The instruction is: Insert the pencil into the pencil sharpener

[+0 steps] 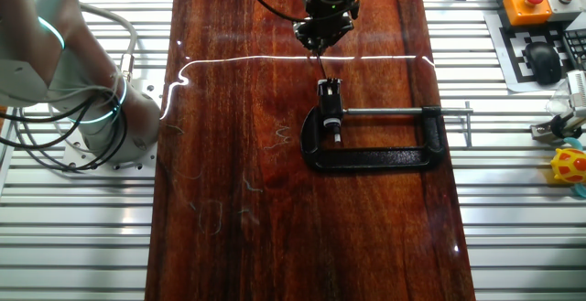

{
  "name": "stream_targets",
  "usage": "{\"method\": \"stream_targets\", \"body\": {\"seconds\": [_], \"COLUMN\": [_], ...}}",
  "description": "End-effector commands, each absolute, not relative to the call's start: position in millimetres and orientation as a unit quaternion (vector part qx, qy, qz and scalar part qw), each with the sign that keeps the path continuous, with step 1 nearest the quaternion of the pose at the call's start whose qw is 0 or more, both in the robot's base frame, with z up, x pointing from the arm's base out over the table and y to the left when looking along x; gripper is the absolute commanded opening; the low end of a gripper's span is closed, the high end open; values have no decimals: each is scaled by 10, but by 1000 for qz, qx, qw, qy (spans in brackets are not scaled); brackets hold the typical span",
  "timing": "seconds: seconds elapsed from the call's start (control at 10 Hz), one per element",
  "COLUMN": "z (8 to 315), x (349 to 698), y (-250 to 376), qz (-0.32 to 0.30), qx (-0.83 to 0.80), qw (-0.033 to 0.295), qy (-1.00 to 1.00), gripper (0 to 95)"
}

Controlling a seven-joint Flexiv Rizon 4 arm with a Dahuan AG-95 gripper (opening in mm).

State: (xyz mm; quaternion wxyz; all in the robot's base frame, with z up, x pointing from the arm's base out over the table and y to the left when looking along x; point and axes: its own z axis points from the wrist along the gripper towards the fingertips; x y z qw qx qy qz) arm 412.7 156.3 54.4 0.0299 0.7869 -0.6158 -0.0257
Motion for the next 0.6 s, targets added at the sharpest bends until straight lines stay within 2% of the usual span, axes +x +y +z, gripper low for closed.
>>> {"method": "stream_targets", "body": {"seconds": [0.1,0.6], "z": [537,541], "x": [4148,4188], "y": [1579,1605], "qz": [-26,-20], "qx": [783,768], "qw": [30,38], "qy": [-621,-639], "gripper": [0,0]}}
